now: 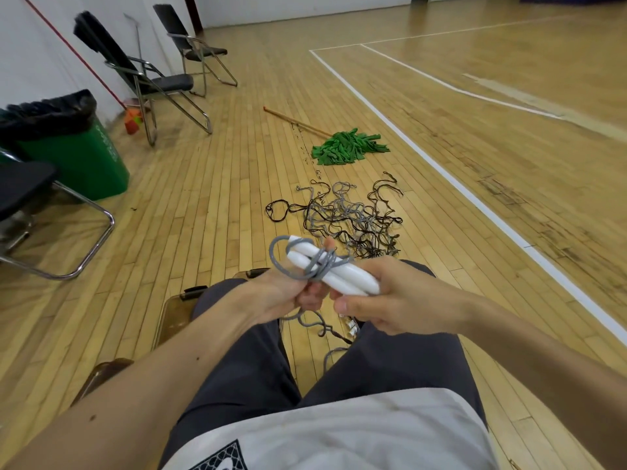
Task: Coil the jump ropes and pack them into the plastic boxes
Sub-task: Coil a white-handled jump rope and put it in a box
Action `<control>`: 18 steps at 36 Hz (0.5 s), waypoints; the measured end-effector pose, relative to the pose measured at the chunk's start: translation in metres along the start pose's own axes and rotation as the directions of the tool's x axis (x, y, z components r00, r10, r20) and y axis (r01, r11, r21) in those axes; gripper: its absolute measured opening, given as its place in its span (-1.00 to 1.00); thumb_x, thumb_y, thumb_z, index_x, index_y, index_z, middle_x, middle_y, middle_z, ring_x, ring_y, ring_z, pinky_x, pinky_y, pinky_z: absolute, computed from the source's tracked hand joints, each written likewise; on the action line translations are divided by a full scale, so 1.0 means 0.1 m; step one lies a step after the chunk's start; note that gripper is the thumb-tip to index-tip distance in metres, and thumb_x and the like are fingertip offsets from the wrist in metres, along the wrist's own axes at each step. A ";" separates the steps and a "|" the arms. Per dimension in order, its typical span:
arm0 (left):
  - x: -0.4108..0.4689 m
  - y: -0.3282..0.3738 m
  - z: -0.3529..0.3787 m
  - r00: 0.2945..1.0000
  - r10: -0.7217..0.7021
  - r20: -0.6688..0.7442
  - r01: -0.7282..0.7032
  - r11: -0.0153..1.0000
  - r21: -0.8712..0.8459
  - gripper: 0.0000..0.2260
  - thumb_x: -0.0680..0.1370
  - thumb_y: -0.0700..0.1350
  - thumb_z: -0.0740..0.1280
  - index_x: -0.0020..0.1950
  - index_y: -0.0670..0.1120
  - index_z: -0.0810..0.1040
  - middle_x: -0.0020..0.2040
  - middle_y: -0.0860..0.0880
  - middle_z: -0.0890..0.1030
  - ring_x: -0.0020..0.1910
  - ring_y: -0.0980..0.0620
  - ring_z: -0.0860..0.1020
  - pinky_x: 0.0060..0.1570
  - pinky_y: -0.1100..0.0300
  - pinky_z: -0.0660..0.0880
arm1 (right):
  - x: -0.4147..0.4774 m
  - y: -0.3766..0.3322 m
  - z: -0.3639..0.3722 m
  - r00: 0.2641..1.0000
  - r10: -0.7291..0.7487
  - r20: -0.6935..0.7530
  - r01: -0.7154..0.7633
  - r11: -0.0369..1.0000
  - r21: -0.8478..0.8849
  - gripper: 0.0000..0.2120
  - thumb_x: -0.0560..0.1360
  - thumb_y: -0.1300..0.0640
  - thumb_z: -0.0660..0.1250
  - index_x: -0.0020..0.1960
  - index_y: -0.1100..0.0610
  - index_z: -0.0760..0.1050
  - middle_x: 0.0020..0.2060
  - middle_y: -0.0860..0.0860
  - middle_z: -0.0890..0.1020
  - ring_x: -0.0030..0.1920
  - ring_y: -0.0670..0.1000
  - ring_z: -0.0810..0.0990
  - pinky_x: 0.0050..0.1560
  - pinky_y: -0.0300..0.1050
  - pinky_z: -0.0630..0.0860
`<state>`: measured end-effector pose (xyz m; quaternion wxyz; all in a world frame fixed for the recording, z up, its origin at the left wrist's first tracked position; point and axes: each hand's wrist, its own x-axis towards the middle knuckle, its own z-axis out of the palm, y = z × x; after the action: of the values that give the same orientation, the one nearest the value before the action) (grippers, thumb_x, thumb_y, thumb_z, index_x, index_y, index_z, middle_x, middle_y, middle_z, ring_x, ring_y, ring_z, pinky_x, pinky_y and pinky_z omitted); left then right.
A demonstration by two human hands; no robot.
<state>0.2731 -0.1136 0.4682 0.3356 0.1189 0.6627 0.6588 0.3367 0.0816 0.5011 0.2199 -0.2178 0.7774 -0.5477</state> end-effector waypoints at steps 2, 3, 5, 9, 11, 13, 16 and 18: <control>-0.02 0.03 0.11 1.000 -0.025 -0.008 0.025 0.998 0.064 -0.55 0.64 0.15 0.10 -0.32 -0.05 0.52 -0.52 0.05 0.27 -0.52 0.13 0.16 -0.42 0.24 0.14 | 0.01 0.00 -0.01 1.000 0.019 -0.020 -0.018 0.998 0.056 -0.85 0.62 0.19 0.34 -0.11 0.05 0.48 -0.40 0.02 0.34 -0.49 -0.02 0.22 -0.52 -0.21 0.20; -0.01 0.02 0.12 0.999 -0.039 -0.027 0.042 0.995 0.087 -0.55 0.69 0.10 0.05 -0.21 -0.13 0.50 -0.51 0.05 0.26 -0.51 0.12 0.14 -0.42 0.23 0.12 | 0.01 0.02 -0.02 0.999 0.025 -0.029 -0.023 0.998 0.065 -0.85 0.62 0.20 0.34 -0.11 0.10 0.44 -0.41 0.02 0.33 -0.49 -0.02 0.22 -0.52 -0.21 0.20; -0.02 0.00 0.13 0.997 -0.052 -0.058 0.059 0.991 0.121 -0.70 0.73 -0.02 0.02 0.03 -0.16 0.45 -0.49 0.04 0.27 -0.50 0.10 0.14 -0.42 0.21 0.12 | 0.04 0.05 -0.05 0.997 0.037 -0.067 -0.032 0.997 0.067 -0.87 0.62 0.18 0.34 -0.08 0.17 0.44 -0.42 0.01 0.34 -0.51 -0.03 0.24 -0.52 -0.21 0.21; -0.04 -0.02 0.16 0.996 -0.040 -0.085 0.053 0.987 0.155 -0.67 0.74 -0.01 0.00 0.00 -0.17 0.44 -0.49 0.01 0.34 -0.54 0.09 0.20 -0.47 0.20 0.18 | 0.07 0.14 -0.10 0.988 0.012 -0.155 -0.015 1.000 -0.013 -0.83 0.62 0.12 0.36 -0.07 0.19 0.46 -0.43 0.03 0.47 -0.52 0.05 0.36 -0.52 -0.18 0.32; -0.04 -0.04 0.16 0.995 -0.054 -0.089 0.072 0.975 0.212 -0.57 0.72 0.09 0.00 -0.16 -0.15 0.41 -0.50 0.01 0.36 -0.54 0.08 0.24 -0.46 0.20 0.20 | 0.08 0.19 -0.13 0.983 0.013 -0.185 -0.020 0.999 -0.037 -0.86 0.62 0.09 0.36 -0.07 0.13 0.48 -0.41 0.05 0.54 -0.54 0.06 0.40 -0.51 -0.17 0.36; -0.05 -0.06 0.16 0.996 -0.055 -0.071 0.074 0.952 0.297 -0.52 0.69 0.18 0.01 -0.19 -0.13 0.43 -0.49 0.00 0.40 -0.52 0.06 0.31 -0.44 0.20 0.28 | 0.09 0.23 -0.16 0.977 0.025 -0.212 -0.032 0.999 -0.029 -0.89 0.61 0.09 0.37 -0.07 0.07 0.49 -0.39 0.07 0.57 -0.54 0.03 0.43 -0.50 -0.17 0.39; -0.10 -0.09 0.18 0.998 -0.051 -0.048 0.067 0.893 0.446 -0.52 0.70 0.17 0.01 -0.16 -0.13 0.47 -0.48 0.00 0.48 -0.50 0.08 0.39 -0.38 0.21 0.38 | 0.11 0.33 -0.22 0.962 0.063 -0.266 -0.073 0.997 -0.025 -0.87 0.61 0.10 0.38 -0.06 0.11 0.48 -0.39 0.08 0.58 -0.54 0.01 0.44 -0.51 -0.16 0.40; -0.16 -0.10 0.22 0.999 -0.007 -0.052 0.038 0.794 0.607 -0.57 0.71 0.11 0.05 -0.15 -0.13 0.49 -0.44 0.02 0.53 -0.49 0.10 0.44 -0.36 0.20 0.42 | 0.12 0.41 -0.24 0.952 0.095 -0.292 -0.108 0.994 -0.028 -0.88 0.60 0.09 0.39 -0.05 0.10 0.49 -0.40 0.08 0.57 -0.54 0.00 0.42 -0.53 -0.17 0.37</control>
<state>0.3012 -0.1066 0.4649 0.2719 0.1969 0.8481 0.4100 0.3091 0.1048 0.4684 0.1267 -0.0997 0.8232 -0.5443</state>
